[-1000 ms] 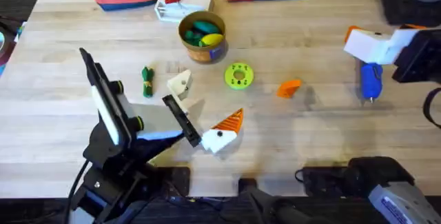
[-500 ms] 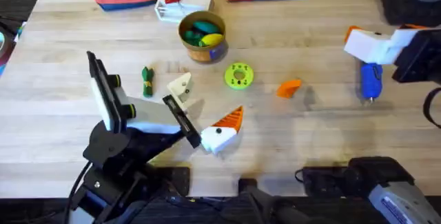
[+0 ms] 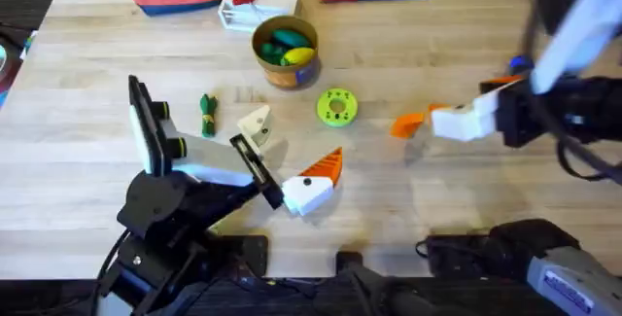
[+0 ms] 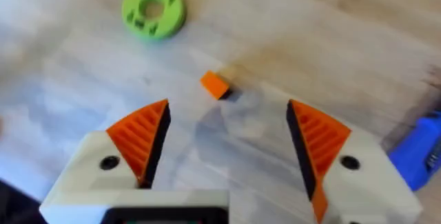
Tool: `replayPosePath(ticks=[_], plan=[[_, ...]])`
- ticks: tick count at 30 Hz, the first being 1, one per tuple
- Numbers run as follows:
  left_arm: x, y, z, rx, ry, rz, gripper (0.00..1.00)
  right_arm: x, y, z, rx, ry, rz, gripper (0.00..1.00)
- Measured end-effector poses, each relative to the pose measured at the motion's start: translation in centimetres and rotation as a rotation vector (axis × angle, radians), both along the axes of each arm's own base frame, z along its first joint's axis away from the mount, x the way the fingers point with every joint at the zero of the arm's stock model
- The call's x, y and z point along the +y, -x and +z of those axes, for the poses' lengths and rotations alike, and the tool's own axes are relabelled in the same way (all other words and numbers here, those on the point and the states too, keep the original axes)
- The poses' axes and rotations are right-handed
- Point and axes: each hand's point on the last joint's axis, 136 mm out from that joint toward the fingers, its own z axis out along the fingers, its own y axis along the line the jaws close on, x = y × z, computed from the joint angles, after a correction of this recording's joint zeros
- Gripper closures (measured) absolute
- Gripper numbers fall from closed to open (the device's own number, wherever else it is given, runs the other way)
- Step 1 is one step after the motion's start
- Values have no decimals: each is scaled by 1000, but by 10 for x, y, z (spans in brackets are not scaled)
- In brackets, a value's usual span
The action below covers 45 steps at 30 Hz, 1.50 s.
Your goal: Pick up the gripper from the table and insert it into the empty holder that is missing its gripper. Then pick up a screw, insert it into the mounting hole, and use the screwdriver to tighten it. Finally, clean up the table by picking up the vegetable and placing it into the bucket.
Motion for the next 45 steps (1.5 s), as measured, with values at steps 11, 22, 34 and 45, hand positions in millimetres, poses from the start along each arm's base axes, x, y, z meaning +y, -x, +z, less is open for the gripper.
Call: replayPosePath(ticks=[11,22,34,45], plan=[[0,0,0,2,1,0,15,32,-2,-72,239,336,369,10],[0,0,0,2,1,0,16,35,-19,-99,247,485,493,289],[0,0,0,2,1,0,14,39,-24,-98,228,478,503,992],[0,0,0,2,1,0,15,38,-18,-21,80,396,409,996]])
